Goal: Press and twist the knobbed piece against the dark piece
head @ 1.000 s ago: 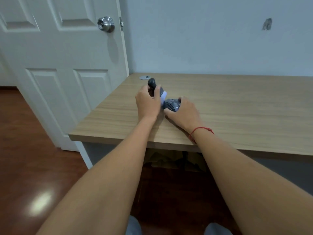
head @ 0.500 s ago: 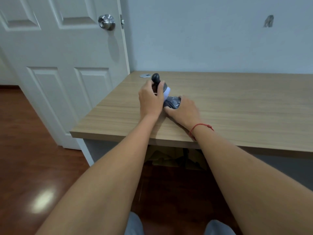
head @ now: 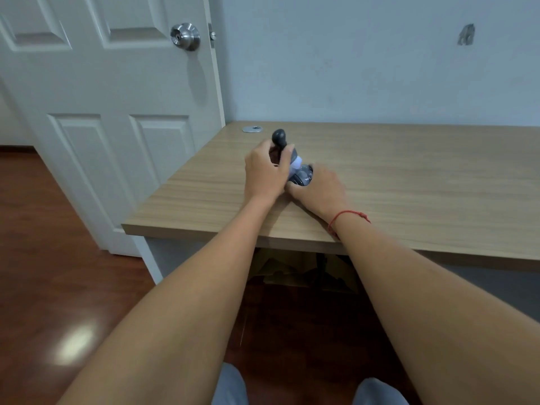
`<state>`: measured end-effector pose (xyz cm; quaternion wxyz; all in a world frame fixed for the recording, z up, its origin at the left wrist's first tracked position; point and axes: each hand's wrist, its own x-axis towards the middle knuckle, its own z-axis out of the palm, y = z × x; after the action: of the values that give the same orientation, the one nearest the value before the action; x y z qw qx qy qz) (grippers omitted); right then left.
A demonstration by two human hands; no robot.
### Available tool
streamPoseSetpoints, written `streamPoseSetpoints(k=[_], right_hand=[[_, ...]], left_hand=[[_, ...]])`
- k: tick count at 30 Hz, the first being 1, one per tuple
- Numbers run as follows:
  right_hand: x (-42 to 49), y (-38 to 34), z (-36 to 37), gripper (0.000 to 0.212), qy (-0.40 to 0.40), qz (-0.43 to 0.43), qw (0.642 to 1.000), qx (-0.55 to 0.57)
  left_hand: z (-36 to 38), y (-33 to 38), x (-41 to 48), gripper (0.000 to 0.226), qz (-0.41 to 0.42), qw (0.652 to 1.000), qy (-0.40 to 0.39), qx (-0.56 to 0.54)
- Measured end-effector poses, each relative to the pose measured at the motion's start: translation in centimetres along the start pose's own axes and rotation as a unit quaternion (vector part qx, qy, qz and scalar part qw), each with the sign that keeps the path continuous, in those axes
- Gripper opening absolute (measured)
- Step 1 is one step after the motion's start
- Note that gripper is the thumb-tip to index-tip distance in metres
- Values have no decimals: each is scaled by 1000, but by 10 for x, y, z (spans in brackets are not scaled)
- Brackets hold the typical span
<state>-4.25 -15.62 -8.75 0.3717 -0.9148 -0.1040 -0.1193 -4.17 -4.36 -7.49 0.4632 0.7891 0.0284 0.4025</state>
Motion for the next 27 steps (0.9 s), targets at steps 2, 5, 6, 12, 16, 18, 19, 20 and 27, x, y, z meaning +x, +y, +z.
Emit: streamPoseSetpoints(k=[2, 5, 6, 12, 16, 18, 19, 20, 27], right_hand=[[0, -1, 0, 42, -1, -2, 1000, -4], [0, -1, 0, 45, -2, 3, 1000, -8], [0, -2, 0, 44, -2, 4, 1000, -5], [-2, -3, -1, 40, 4, 3, 1000, -5], [-1, -1, -3, 40, -3, -2, 1000, -4], [0, 0, -1, 36, -1, -2, 1000, -4], [1, 0, -1, 37, -1, -4, 1000, -4], [1, 0, 0, 39, -2, -5, 1000, -5], [2, 2, -1, 41, -3, -8, 1000, -1]], left_hand=[[0, -3, 2, 26, -29, 999, 1, 35], [0, -4, 4, 29, -35, 997, 9, 64], [0, -2, 4, 30, -11, 999, 8, 52], [4, 1, 0, 27, 4, 996, -20, 84], [3, 1, 3, 28, -14, 998, 9, 53], [2, 3, 1, 25, 2, 1000, 15, -3], [2, 4, 0, 24, -3, 1000, 12, -14], [2, 3, 1, 24, -17, 1000, 6, -13], [3, 2, 2, 28, 11, 1000, 19, -1]])
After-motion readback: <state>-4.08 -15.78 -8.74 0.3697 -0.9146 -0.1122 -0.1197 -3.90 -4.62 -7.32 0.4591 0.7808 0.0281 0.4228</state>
